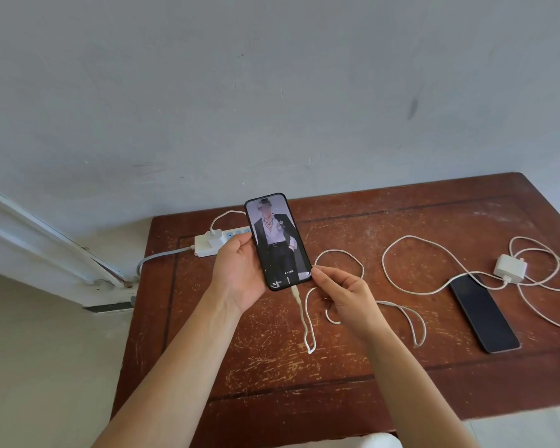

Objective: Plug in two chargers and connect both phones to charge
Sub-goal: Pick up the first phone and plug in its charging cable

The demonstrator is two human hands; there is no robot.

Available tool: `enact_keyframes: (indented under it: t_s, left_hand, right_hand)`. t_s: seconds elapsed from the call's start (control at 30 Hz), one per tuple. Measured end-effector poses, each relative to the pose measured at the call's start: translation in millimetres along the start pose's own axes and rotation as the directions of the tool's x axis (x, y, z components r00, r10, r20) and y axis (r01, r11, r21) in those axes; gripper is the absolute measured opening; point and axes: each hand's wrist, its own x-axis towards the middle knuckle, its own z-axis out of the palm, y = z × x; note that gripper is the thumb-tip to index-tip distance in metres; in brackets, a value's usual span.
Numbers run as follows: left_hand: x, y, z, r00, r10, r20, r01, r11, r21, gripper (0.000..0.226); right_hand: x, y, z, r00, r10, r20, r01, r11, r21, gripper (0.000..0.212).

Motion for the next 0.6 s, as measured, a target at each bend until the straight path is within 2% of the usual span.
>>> enact_keyframes:
  t_s: [0.27, 0.47, 0.6]
  left_hand:
    - [-1.9, -3.5, -4.0, 0.998, 0.025, -0.054, -0.025, 1.000, 0.013, 0.037]
    - [-5.2, -3.2, -6.1, 0.999, 0.018, -0.034, -0.016, 0.998, 0.054, 0.042]
    - [-6.0, -6.5, -10.6, 0.999, 0.037, -0.023, -0.035, 0.995, 0.090, 0.036]
  right_hand:
    - [-1.2, 1.5, 0.8, 1.000, -0.003, 0.006, 0.003, 0.999, -0.049, 0.016]
    - [-2.2, 2.3, -0.4, 1.000, -0.017, -0.009, 0.016, 0.996, -0.088, 0.017]
    - [-1.9, 5.2, -1.1, 1.000, -0.022, -0.012, 0.020, 0.995, -0.102, 0.016]
